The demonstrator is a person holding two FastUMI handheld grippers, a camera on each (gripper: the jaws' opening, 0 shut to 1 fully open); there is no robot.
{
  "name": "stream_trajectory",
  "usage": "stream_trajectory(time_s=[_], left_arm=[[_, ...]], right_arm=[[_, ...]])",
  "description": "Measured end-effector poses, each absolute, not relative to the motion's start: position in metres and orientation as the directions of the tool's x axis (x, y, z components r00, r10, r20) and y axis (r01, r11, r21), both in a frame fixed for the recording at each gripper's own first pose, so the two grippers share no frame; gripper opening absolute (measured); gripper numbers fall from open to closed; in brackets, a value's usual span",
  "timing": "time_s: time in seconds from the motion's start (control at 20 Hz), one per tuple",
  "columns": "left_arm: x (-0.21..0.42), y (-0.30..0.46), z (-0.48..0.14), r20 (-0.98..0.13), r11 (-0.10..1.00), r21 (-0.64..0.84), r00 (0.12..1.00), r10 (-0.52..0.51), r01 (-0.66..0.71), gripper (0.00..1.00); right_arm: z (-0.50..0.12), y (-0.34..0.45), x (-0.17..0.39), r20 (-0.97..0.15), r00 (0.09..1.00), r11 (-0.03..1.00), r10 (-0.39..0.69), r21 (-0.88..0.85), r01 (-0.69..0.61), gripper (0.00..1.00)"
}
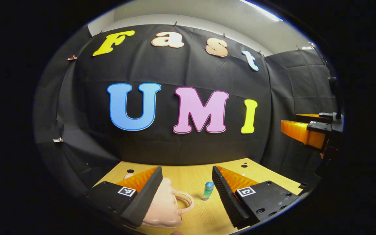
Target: First open the suitcase, pack the skin care products into it, and then close the suitcase.
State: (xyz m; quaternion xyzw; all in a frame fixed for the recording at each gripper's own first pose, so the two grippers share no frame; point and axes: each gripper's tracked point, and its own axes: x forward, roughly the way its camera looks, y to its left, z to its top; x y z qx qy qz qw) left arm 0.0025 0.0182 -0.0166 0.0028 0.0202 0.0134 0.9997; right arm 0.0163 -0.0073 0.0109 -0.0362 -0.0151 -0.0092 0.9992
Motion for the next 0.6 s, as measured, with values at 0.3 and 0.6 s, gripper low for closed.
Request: stream_trajectory(time_s=[0.3, 0.6], left_arm=[[0.006, 0.018, -0.025, -0.056, 1.0, 0.01, 0.998, 0.027, -0.026, 0.96], [0.019, 0.015, -0.056, -0.117, 1.0, -0.005, 0.993, 0.018, -0.019, 0.96]], right_arm=[[0.005, -0.006, 0.019, 0.01, 1.0, 0.996, -0.013, -0.084, 0.014, 0.96], [-0.004, -0.005, 0.019, -0.005, 1.0, 0.998, -0.012, -0.068, 0.012, 0.96]])
